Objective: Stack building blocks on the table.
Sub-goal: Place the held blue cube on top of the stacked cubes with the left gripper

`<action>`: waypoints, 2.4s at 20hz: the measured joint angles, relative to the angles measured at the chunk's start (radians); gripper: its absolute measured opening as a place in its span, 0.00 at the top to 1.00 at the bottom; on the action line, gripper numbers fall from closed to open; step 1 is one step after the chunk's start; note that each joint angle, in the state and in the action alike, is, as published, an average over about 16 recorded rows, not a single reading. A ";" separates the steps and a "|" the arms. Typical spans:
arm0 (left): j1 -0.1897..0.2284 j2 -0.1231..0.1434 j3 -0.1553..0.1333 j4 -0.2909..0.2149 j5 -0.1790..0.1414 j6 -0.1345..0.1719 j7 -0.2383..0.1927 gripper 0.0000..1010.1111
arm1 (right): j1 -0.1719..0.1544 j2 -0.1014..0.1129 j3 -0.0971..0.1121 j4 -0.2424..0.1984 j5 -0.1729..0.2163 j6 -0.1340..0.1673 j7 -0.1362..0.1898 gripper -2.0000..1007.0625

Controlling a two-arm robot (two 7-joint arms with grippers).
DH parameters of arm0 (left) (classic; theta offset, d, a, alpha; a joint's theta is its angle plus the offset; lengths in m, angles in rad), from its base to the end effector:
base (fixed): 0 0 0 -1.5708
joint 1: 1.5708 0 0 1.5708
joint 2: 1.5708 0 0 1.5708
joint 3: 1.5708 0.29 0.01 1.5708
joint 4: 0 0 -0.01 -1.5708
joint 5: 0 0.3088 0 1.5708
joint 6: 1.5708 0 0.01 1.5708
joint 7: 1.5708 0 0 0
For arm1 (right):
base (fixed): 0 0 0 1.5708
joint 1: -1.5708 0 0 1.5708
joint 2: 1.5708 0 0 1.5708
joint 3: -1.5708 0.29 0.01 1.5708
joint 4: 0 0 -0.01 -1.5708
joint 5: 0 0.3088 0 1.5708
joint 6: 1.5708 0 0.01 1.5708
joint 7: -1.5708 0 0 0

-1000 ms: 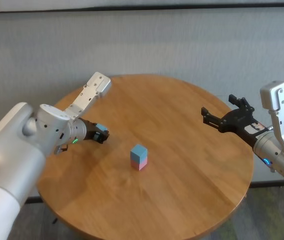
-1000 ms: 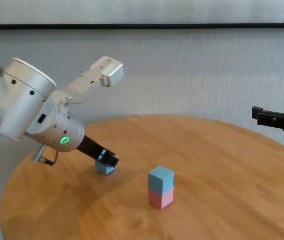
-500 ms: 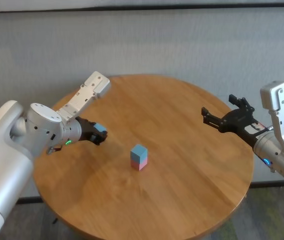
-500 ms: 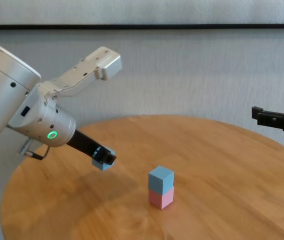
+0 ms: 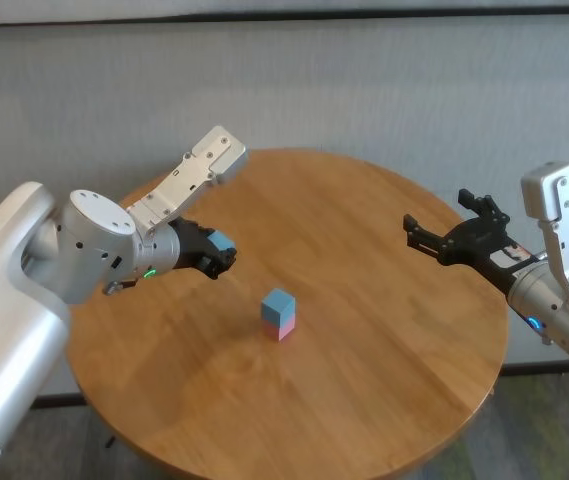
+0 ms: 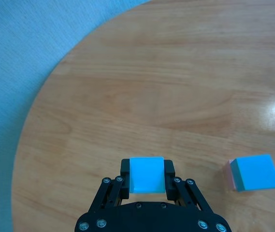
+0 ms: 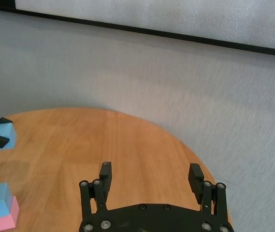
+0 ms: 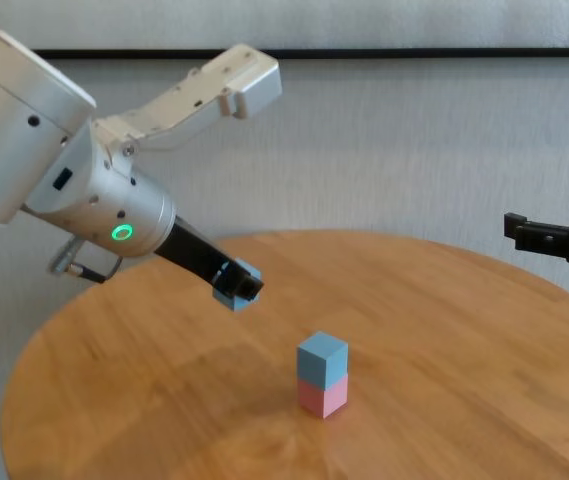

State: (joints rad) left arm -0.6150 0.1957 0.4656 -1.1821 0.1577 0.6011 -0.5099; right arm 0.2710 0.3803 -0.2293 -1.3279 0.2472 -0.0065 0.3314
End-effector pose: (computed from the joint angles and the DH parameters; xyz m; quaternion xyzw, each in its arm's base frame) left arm 0.4726 -0.0477 -0.2077 0.3536 0.0079 0.4188 0.8364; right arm 0.3982 -0.0728 -0.2798 -0.0787 -0.0413 -0.5288 0.8441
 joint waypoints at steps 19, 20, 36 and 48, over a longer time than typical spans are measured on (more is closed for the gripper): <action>0.076 -0.022 -0.018 -0.223 0.010 0.163 0.041 0.58 | 0.000 0.000 0.000 0.000 0.000 0.000 0.000 0.01; 0.081 -0.023 -0.019 -0.235 0.013 0.171 0.043 0.58 | 0.000 0.000 0.000 0.000 0.000 0.000 0.000 0.01; 0.110 -0.050 0.009 -0.278 0.055 0.190 0.008 0.58 | 0.000 0.000 0.000 0.000 0.000 0.000 0.000 0.01; 0.107 -0.073 0.032 -0.282 0.086 0.214 -0.013 0.58 | 0.000 0.000 0.000 0.000 0.000 0.000 0.000 0.01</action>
State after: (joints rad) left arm -0.5083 0.1224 0.4972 -1.4636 0.2432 0.8154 -0.5228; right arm 0.2710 0.3803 -0.2293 -1.3279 0.2472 -0.0065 0.3314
